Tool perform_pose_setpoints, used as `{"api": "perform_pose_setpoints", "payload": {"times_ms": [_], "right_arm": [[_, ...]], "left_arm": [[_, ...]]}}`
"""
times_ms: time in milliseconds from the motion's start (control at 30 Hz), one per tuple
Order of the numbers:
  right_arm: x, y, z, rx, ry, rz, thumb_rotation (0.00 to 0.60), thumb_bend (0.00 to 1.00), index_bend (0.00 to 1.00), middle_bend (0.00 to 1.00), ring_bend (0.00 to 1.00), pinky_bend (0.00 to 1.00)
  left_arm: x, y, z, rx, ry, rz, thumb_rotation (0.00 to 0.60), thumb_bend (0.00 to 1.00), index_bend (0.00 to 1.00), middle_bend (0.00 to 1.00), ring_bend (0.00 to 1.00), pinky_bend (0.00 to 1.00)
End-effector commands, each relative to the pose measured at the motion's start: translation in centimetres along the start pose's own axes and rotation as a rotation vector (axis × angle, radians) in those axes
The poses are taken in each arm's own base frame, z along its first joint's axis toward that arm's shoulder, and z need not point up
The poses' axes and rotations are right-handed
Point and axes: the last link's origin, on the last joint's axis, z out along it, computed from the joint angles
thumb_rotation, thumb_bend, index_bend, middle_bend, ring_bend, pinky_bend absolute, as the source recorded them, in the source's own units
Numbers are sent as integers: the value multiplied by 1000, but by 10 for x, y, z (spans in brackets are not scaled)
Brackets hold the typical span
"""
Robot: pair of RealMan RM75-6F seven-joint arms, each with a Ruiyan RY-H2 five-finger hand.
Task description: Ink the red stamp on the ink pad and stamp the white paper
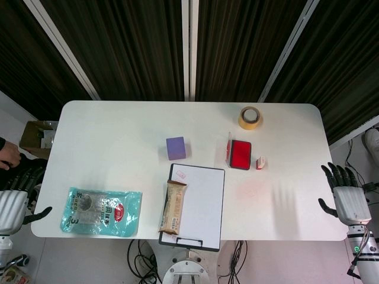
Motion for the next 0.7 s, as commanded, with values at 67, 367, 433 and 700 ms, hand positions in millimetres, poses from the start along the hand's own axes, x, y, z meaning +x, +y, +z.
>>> {"api": "perform_pose_setpoints", "payload": {"times_ms": [67, 367, 433, 700], "right_arm": [[-1, 0, 0, -5, 1, -3, 600, 200, 0, 0, 0, 0], [-1, 2, -2, 1, 9, 9, 600, 200, 0, 0, 0, 0], [0, 3, -1, 2, 15, 9, 600, 200, 0, 0, 0, 0], [5, 9, 8, 15, 11, -57, 600, 200, 0, 0, 0, 0]], "left_arm": [[-1, 0, -1, 1, -3, 0, 600, 0, 141, 150, 122, 243], [-1, 2, -5, -1, -2, 1, 600, 0, 141, 150, 122, 243], [0, 2, -4, -4, 2, 0, 600, 0, 141, 150, 122, 244], [-1, 3, -3, -5, -5, -2, 600, 0, 141, 150, 122, 243]]}}
